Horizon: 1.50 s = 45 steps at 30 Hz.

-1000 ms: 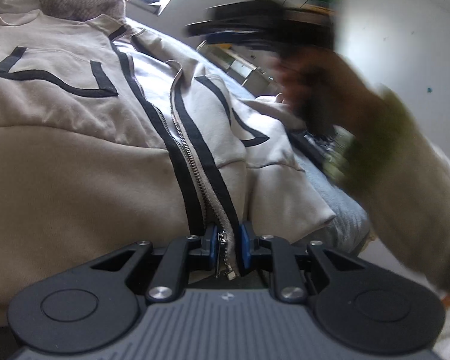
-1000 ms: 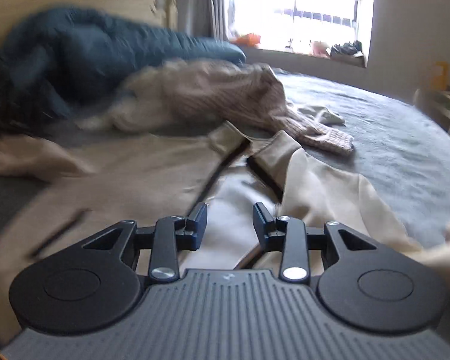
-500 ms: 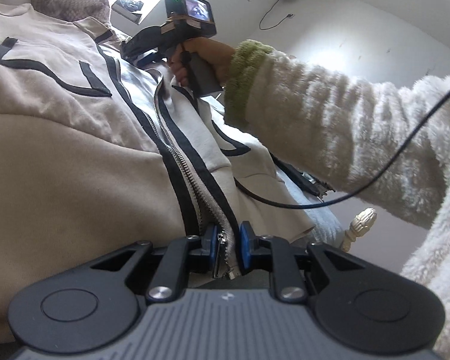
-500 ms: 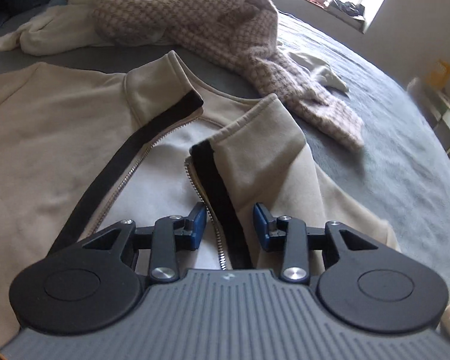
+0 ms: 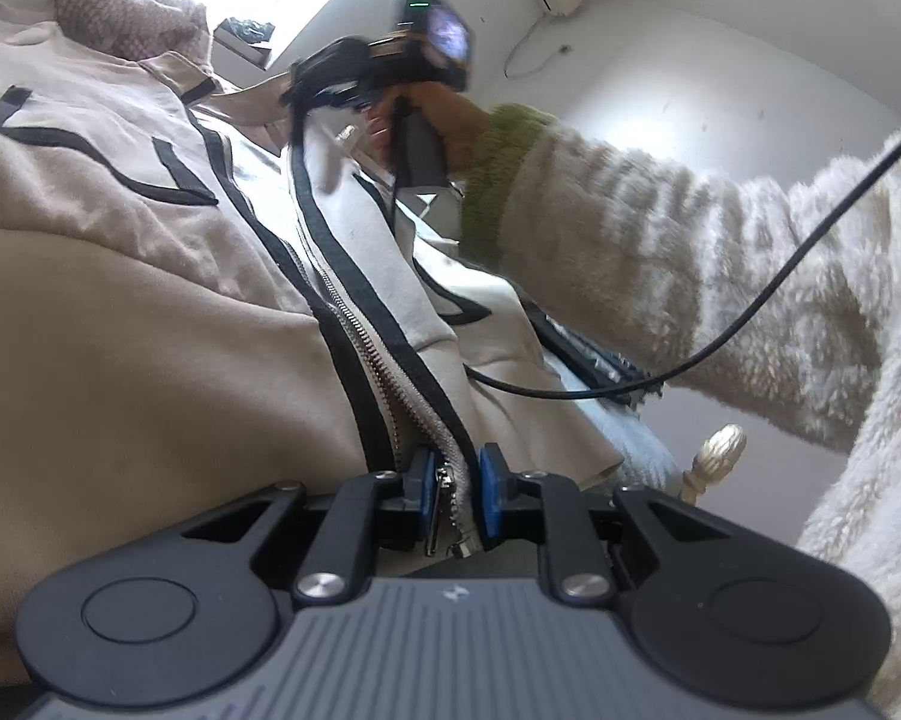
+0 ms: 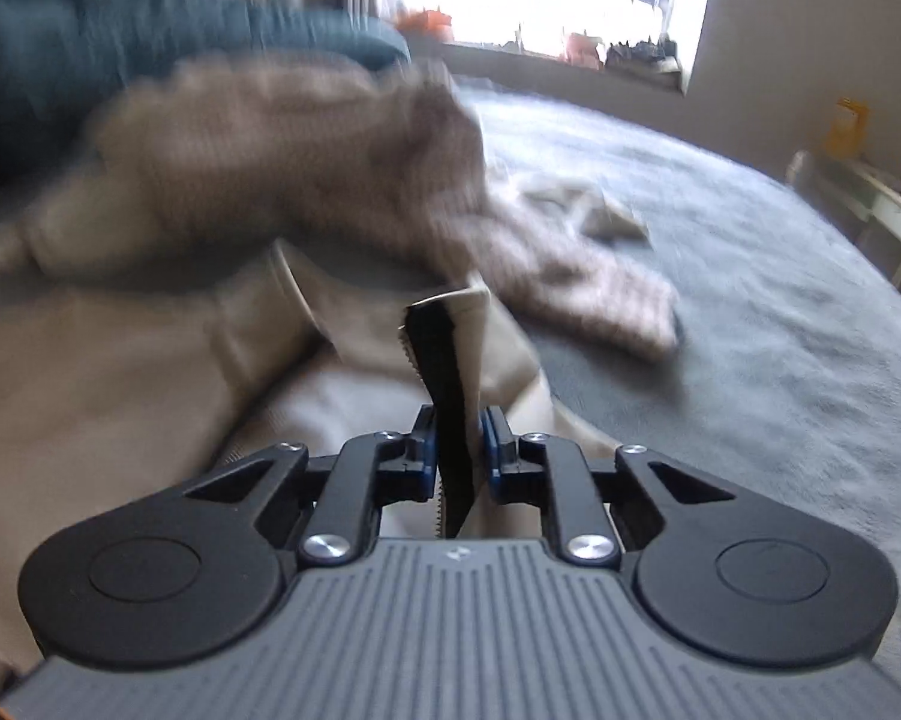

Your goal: Fold clothes

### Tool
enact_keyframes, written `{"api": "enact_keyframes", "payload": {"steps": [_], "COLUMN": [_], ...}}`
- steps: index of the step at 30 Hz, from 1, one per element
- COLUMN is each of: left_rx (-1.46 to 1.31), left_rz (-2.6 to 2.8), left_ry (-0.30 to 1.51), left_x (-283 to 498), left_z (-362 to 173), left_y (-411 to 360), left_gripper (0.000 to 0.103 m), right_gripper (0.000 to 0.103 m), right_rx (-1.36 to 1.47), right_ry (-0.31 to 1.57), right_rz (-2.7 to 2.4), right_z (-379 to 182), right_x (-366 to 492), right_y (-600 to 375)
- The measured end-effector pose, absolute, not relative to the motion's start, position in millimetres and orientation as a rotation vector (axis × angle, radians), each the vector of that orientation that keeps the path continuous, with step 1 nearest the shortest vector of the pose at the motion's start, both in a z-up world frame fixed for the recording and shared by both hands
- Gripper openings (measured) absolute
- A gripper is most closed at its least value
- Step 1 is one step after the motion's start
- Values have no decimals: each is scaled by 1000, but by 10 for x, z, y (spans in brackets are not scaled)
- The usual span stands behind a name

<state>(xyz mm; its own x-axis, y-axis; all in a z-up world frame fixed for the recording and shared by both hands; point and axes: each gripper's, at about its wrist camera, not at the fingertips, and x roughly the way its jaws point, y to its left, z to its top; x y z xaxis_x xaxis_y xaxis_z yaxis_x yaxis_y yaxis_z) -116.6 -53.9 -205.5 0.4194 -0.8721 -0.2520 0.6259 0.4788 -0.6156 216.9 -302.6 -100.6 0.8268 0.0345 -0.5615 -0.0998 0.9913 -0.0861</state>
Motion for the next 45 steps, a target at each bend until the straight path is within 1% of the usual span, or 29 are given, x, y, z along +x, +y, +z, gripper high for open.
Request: {"api": "enact_keyframes", "payload": {"steps": [3, 7, 18, 36, 39, 42, 44, 45], "left_rx": [-505, -532, -572, -605, -599, -589, -582, -579], "left_rz": [-978, -987, -1019, -1033, -1030, -1025, -1020, -1017], "left_ry": [578, 560, 522, 490, 489, 494, 497, 499], "left_x": [-1172, -1189, -1264, -1335, -1354, -1359, -1361, -1363], "left_z": [-2081, -2104, -2149, -2194, -2181, -2172, -2169, -2167], "left_y": [-520, -485, -413, -378, -386, -410, -425, -430], "left_gripper": [17, 16, 16, 16, 16, 16, 17, 17], "right_gripper": [14, 14, 14, 14, 20, 27, 38, 42], "right_rx": [-32, 31, 57, -47, -48, -63, -65, -61], "right_ry": [534, 525, 558, 680, 689, 705, 706, 700], "right_rz": [107, 139, 188, 230, 225, 201, 187, 181], "right_z": [-799, -734, -957, -1602, -1639, -1546, -1451, -1392], "right_x": [2108, 2184, 2459, 2801, 2821, 2826, 2800, 2774], "right_y": [-3087, -3047, -2803, -2487, -2455, -2444, -2467, -2494]}}
